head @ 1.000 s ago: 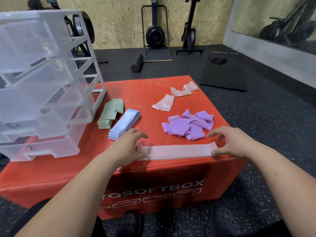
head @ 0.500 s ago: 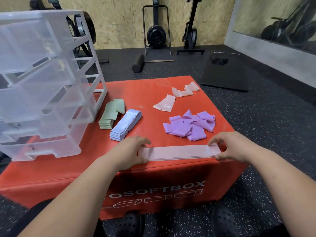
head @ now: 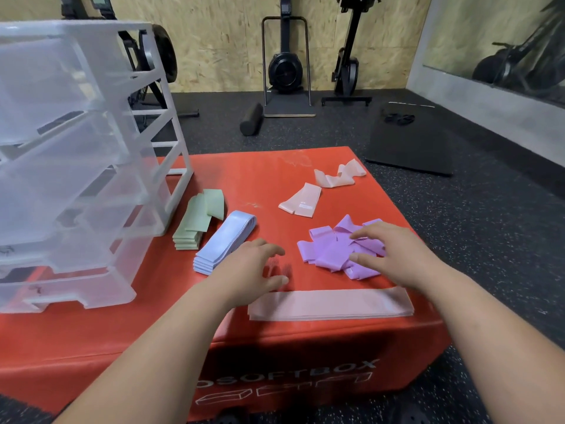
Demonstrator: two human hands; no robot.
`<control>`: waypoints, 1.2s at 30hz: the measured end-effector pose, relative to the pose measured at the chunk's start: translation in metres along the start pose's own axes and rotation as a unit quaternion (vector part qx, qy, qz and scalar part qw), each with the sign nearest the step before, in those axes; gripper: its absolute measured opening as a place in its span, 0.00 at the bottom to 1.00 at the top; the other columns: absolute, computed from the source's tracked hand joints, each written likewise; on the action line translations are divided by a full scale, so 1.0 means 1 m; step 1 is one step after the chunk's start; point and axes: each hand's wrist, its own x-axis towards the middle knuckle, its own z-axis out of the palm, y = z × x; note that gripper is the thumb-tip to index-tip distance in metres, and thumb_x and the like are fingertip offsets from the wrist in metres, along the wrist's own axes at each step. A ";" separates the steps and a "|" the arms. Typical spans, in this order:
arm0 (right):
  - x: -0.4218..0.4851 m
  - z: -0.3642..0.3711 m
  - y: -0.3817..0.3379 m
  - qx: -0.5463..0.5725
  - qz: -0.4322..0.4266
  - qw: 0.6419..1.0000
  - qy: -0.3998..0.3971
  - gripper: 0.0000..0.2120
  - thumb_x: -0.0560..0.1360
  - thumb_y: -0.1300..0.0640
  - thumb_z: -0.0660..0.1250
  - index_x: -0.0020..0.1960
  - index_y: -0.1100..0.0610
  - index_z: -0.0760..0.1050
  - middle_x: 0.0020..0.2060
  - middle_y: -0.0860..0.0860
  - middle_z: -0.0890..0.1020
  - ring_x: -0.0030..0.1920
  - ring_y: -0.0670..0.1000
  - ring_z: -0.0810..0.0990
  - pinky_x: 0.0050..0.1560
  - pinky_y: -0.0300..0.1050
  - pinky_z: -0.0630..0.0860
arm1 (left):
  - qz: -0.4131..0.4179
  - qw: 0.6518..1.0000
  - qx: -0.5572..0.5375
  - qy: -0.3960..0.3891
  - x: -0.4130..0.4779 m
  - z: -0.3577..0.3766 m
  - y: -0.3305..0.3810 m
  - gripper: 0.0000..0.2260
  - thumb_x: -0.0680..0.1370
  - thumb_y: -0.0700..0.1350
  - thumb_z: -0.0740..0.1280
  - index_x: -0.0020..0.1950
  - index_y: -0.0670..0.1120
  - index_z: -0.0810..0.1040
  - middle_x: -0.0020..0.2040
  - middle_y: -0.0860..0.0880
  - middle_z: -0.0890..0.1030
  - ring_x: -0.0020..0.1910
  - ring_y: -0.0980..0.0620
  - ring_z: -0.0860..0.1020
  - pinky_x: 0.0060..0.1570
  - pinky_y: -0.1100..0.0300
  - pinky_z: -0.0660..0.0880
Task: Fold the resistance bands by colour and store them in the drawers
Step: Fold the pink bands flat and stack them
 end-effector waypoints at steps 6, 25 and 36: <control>0.063 0.029 -0.010 -0.059 -0.027 0.998 -0.023 0.26 0.77 0.38 0.70 0.73 0.43 0.74 0.74 0.44 0.72 0.76 0.50 0.65 0.76 0.49 0.64 | -0.013 1.000 0.010 0.020 0.028 0.016 -0.010 0.26 0.79 0.60 0.71 0.76 0.57 0.72 0.69 0.53 0.74 0.69 0.49 0.71 0.68 0.50 0.72; 0.151 0.081 -0.034 -0.116 0.018 0.991 -0.070 0.27 0.82 0.37 0.60 0.78 0.46 0.68 0.75 0.45 0.72 0.75 0.53 0.67 0.73 0.54 0.67 | -0.020 0.998 0.011 0.052 0.070 0.032 -0.023 0.20 0.80 0.59 0.68 0.71 0.57 0.75 0.65 0.54 0.76 0.63 0.49 0.72 0.64 0.49 0.73; 0.118 0.044 -0.048 0.002 -0.008 0.991 0.133 0.17 0.74 0.58 0.76 0.59 0.43 0.80 0.45 0.40 0.85 0.46 0.46 0.82 0.46 0.49 0.79 | -0.034 0.997 -0.040 0.056 0.061 0.021 -0.013 0.17 0.81 0.57 0.68 0.69 0.57 0.76 0.61 0.55 0.76 0.58 0.52 0.78 0.58 0.49 0.78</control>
